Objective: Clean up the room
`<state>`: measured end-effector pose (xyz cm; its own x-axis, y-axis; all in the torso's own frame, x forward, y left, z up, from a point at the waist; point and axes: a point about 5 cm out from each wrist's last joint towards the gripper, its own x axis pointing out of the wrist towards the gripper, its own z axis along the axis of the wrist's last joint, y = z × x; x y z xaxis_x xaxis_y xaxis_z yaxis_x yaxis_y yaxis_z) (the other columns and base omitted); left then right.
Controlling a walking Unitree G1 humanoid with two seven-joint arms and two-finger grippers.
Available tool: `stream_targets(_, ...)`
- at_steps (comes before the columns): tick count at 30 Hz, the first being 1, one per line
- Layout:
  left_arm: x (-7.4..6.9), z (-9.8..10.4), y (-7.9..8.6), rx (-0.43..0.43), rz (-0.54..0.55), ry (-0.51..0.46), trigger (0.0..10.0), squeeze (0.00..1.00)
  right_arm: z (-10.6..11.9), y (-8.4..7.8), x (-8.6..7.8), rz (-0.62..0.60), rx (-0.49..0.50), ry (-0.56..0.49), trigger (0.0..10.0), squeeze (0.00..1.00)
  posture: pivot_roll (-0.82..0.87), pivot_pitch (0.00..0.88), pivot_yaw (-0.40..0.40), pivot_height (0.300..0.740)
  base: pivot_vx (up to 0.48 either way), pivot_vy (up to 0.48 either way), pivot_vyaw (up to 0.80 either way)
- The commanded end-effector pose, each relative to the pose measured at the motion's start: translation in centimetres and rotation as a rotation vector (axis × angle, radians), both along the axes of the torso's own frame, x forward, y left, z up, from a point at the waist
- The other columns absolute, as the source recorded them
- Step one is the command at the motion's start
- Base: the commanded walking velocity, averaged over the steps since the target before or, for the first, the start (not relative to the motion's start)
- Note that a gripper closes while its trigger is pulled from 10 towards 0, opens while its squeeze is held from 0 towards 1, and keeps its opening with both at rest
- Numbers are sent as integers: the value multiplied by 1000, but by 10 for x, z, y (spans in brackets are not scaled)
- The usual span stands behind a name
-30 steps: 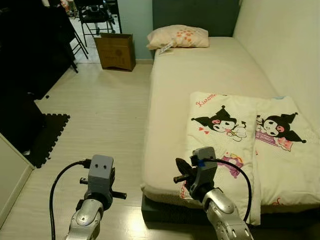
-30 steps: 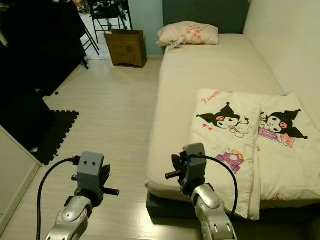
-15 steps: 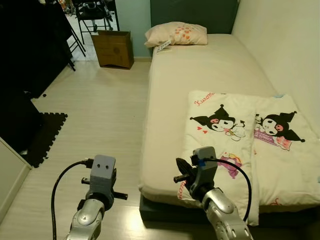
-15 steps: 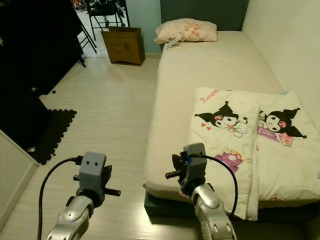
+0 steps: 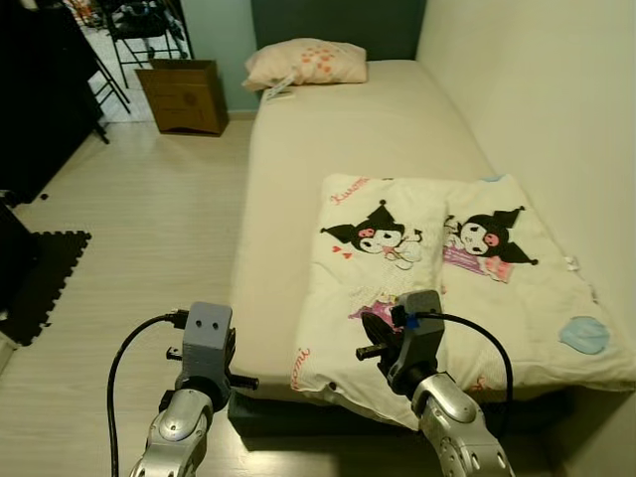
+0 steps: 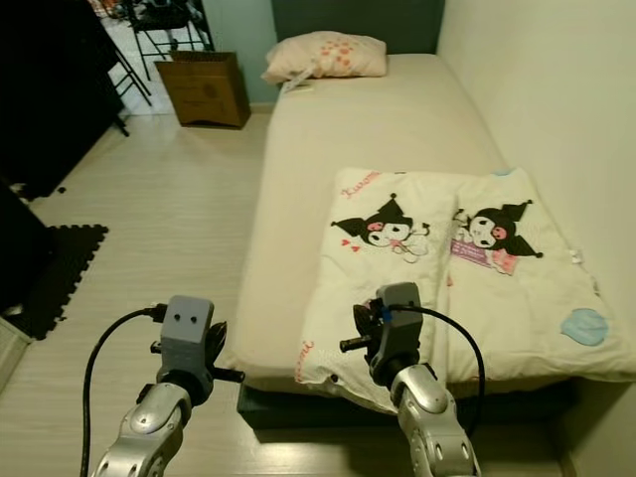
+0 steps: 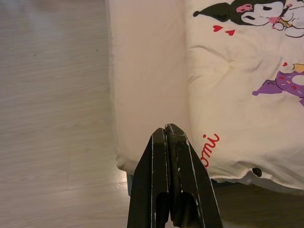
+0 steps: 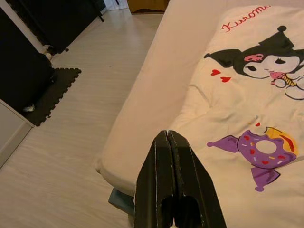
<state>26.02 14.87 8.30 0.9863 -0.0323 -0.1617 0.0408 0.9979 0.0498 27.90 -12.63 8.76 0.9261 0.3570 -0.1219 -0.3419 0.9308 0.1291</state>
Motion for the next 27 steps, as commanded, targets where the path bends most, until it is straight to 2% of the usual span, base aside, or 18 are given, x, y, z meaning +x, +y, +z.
stream_targets(1,-4,-6,4,6,21,23,10000,0,-1,6,-1,22,12,13,10000,0,-79,151,32,740,0,0,0)
stream_targets(4,-4,-7,4,7,20,28,10000,0,-1,6,-1,23,12,12,10000,0,-79,151,32,740,0,0,0)
stream_targets(10,-4,-7,4,9,19,25,10000,0,-1,7,-1,26,11,13,10000,0,-80,151,30,740,0,475,0)
stream_targets(19,-3,-5,3,13,5,16,10000,0,0,0,4,-47,9,12,10000,0,-81,148,32,740,0,0,0)
stream_targets(27,-1,-5,2,14,3,13,10000,0,0,-1,5,-48,11,9,10000,0,-83,147,33,740,0,0,0)
